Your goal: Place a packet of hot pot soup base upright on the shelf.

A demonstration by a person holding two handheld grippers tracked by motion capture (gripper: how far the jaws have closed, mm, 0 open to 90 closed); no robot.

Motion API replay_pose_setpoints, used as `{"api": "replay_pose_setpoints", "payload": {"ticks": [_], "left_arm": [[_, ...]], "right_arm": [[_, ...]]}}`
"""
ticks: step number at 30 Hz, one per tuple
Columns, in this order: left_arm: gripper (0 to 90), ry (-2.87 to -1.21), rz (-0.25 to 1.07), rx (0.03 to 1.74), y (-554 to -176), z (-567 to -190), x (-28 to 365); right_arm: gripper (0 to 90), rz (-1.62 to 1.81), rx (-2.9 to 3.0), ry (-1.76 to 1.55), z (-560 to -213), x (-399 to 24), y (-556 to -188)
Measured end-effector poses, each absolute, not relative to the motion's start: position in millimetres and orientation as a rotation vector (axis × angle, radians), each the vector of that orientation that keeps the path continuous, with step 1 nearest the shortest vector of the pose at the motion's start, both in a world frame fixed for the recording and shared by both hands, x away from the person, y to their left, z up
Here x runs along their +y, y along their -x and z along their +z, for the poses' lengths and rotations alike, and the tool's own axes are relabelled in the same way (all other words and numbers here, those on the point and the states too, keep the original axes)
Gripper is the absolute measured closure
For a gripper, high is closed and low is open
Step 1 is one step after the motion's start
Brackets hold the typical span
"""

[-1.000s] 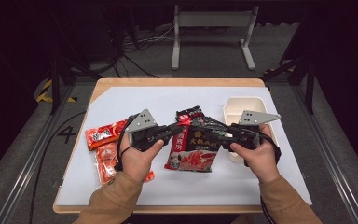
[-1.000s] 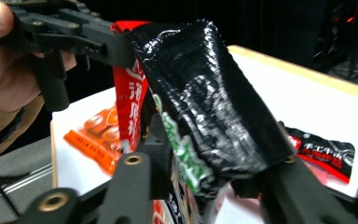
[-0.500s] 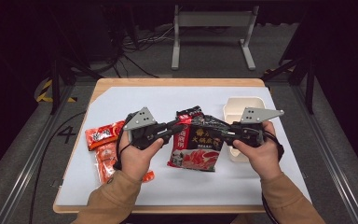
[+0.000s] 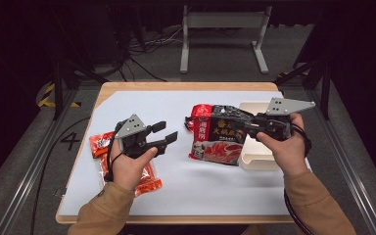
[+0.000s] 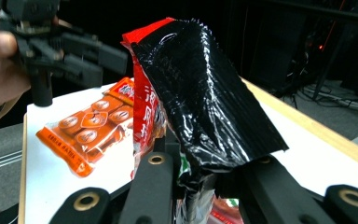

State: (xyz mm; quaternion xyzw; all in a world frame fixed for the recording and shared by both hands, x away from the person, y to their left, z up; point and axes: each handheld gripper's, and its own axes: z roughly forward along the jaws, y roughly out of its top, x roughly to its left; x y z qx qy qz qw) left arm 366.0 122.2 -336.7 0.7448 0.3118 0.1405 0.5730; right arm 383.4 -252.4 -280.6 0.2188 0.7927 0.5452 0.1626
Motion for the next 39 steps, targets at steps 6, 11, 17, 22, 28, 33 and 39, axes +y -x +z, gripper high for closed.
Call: {"api": "replay_pose_setpoints", "payload": {"ticks": [6,11,17,22,28,33,39], "left_arm": [[40.4,-1.78,0.367,0.765,-364.9,-348.8,129.0],[39.3,-1.796,0.375,0.79,-364.0,-358.6,137.9],[34.9,-1.847,0.435,0.833,-365.2,-374.5,146.2],[32.6,-1.881,0.446,0.842,-367.1,-383.8,151.3],[30.5,-1.879,0.422,0.866,-370.2,-394.6,164.5],[28.7,-1.857,0.385,0.872,-368.7,-398.6,175.3],[27.2,-1.842,0.389,0.892,-366.5,-400.4,188.0]], "right_arm": [[79.4,1.55,2.232,-0.586,-266.8,-258.8,-390.1],[79.4,1.52,2.206,-0.579,-256.3,-267.5,-396.6],[79.4,1.499,2.17,-0.607,-250.0,-279.2,-401.2],[79.4,1.494,2.153,-0.629,-248.5,-286.8,-405.2],[79.3,1.456,2.141,-0.643,-246.5,-297.0,-413.2],[79.3,1.456,2.146,-0.655,-246.5,-305.1,-423.1],[79.3,1.443,2.143,-0.633,-243.3,-310.6,-430.4]]}}
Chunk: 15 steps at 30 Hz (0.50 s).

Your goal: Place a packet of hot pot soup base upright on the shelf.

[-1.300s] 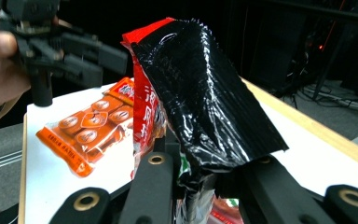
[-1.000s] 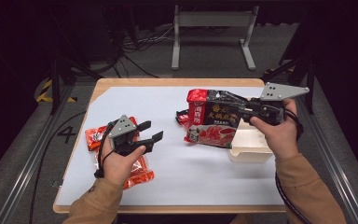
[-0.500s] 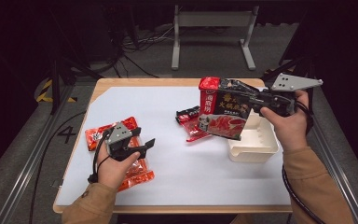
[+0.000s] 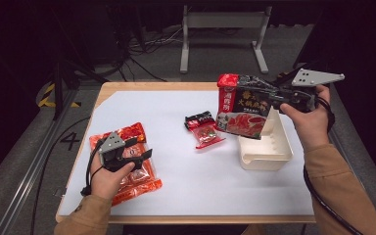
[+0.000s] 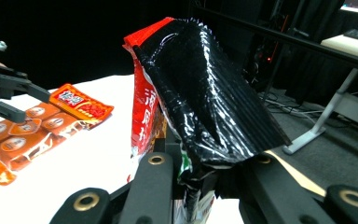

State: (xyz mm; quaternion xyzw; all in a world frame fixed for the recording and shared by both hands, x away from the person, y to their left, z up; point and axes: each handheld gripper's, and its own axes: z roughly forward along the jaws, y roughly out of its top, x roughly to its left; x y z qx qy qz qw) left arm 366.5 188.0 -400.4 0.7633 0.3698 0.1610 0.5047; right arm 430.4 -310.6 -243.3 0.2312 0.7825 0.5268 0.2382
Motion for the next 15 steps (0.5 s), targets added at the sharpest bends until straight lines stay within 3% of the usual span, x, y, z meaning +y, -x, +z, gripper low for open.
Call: {"api": "replay_pose_setpoints", "payload": {"ticks": [15], "left_arm": [[26.9,-1.801,0.408,0.953,-355.3,-400.4,208.9]], "right_arm": [[79.3,1.388,2.126,-0.609,-234.7,-332.8,-452.2]]}}
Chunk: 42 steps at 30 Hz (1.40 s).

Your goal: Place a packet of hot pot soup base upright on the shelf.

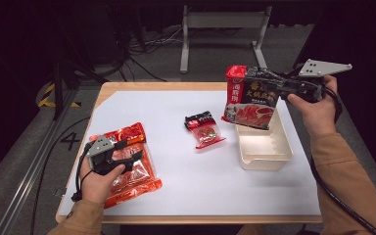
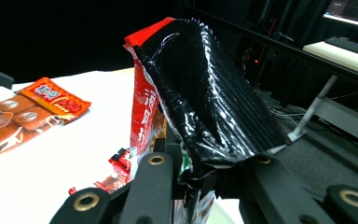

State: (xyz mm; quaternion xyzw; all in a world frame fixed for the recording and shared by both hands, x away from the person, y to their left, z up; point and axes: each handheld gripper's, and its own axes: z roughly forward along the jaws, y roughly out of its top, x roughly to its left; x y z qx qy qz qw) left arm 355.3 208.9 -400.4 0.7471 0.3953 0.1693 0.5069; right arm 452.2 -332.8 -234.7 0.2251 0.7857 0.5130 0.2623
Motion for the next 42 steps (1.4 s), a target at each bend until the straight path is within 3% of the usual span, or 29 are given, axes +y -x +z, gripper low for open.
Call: {"api": "replay_pose_setpoints", "payload": {"ticks": [42], "left_arm": [[26.4,-1.749,0.428,1.065,-326.2,-407.8,235.1]], "right_arm": [[78.9,1.353,2.166,-0.543,-248.6,-368.7,-505.7]]}}
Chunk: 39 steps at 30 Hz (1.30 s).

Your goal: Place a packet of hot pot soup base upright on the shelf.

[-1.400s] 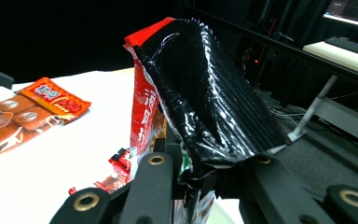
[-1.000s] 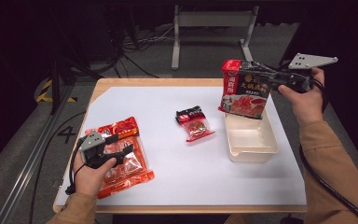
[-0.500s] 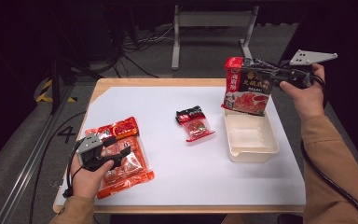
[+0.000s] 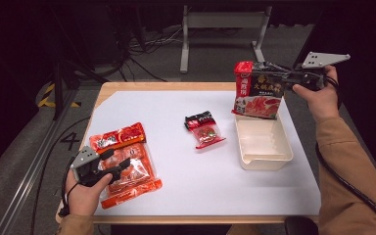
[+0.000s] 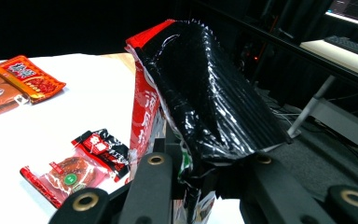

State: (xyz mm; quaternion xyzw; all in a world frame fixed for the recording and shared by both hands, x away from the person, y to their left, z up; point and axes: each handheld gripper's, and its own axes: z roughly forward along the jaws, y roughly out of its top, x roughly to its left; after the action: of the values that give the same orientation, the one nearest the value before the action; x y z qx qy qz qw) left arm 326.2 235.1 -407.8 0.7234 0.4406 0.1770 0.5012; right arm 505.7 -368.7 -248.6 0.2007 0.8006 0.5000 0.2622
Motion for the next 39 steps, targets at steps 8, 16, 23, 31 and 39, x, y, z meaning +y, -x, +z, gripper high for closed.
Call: {"api": "replay_pose_setpoints", "payload": {"ticks": [8,16,23,31,39], "left_arm": [[26.4,-1.748,0.429,1.084,-323.3,-409.8,238.1],[26.4,-1.751,0.418,1.082,-325.1,-410.9,235.1],[26.3,-1.759,0.414,1.068,-326.9,-410.8,232.4],[26.3,-1.762,0.404,1.062,-328.5,-410.3,229.2],[26.2,-1.766,0.398,1.053,-330.9,-411.1,228.2]], "right_arm": [[78.8,1.34,2.176,-0.513,-253.9,-368.6,-512.2],[78.6,1.318,2.199,-0.53,-268.9,-366.6,-515.3],[78.1,1.311,2.201,-0.546,-272.7,-367.8,-512.4],[76.9,1.3,2.239,-0.543,-279.3,-371.1,-507.3],[76.0,1.293,2.269,-0.593,-299.0,-368.8,-509.0]]}}
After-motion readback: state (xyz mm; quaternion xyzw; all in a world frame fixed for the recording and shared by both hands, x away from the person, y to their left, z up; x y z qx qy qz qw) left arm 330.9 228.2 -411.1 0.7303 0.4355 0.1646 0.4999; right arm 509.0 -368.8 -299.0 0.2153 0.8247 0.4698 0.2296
